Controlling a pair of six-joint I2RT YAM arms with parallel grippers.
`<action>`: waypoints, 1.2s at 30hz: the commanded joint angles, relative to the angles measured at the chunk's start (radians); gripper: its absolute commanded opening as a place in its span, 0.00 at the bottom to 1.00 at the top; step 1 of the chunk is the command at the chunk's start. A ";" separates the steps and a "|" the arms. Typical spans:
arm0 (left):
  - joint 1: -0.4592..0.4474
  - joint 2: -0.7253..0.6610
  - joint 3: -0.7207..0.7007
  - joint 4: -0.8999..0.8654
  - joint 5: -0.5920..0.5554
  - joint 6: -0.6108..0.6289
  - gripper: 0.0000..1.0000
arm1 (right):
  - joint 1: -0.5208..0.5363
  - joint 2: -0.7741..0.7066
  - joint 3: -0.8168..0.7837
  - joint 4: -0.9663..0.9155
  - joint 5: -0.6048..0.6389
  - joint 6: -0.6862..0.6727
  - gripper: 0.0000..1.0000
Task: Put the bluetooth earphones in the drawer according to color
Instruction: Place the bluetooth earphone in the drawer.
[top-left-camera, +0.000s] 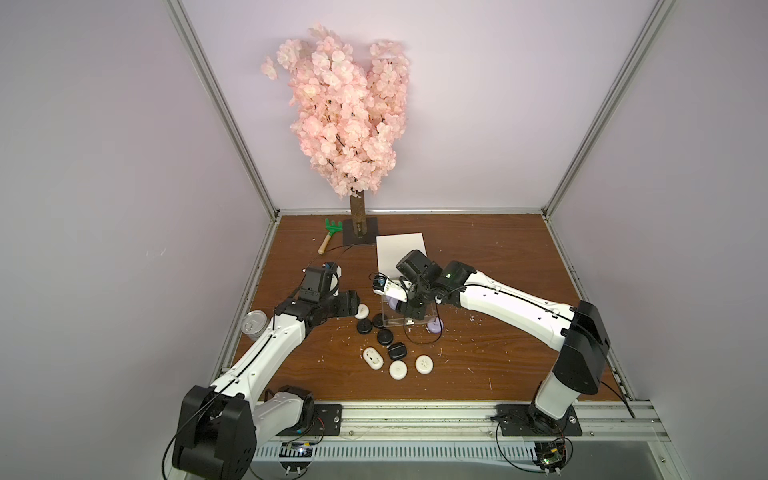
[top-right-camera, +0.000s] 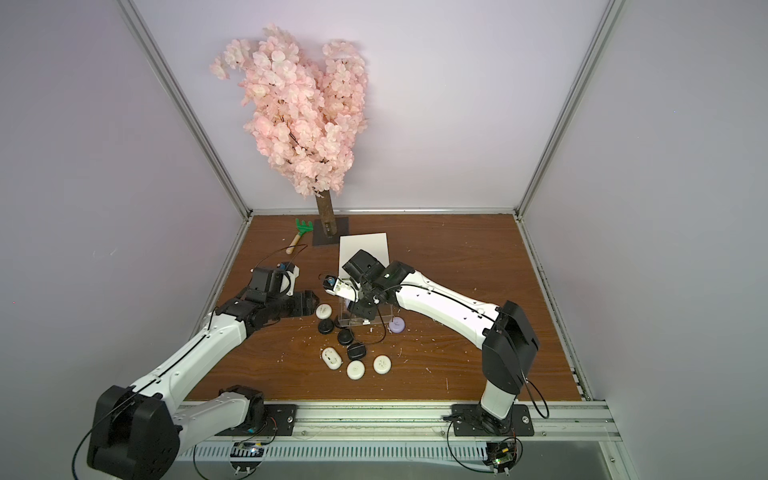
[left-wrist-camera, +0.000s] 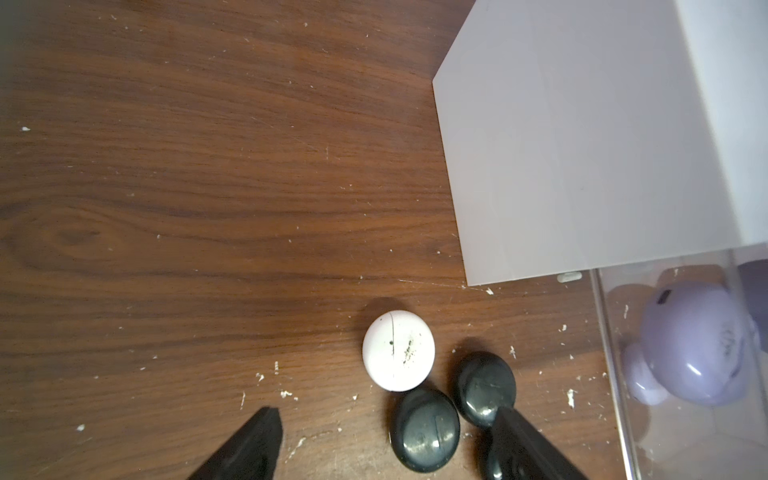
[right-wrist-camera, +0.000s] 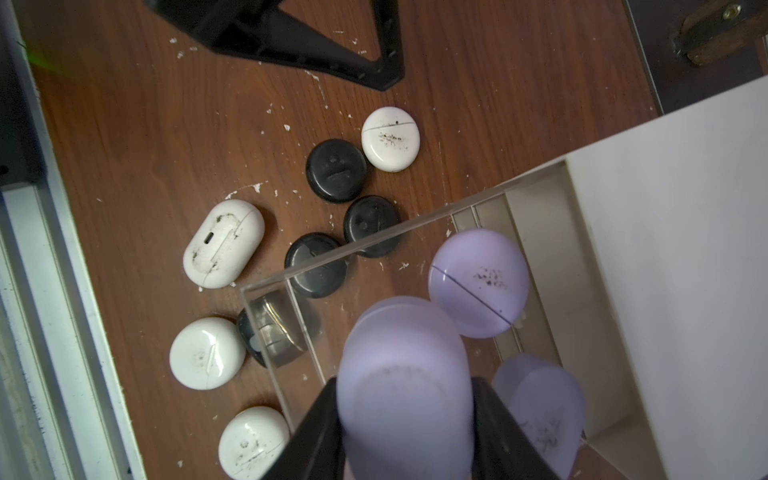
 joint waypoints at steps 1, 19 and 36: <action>0.004 -0.003 -0.005 -0.001 -0.014 0.013 0.84 | 0.006 0.003 0.047 -0.017 0.008 -0.036 0.20; 0.004 -0.005 -0.006 -0.001 -0.016 0.012 0.84 | 0.005 0.057 0.074 -0.049 -0.019 -0.074 0.27; 0.005 0.003 -0.005 -0.001 -0.022 0.011 0.84 | 0.005 0.075 0.072 -0.051 -0.046 -0.085 0.46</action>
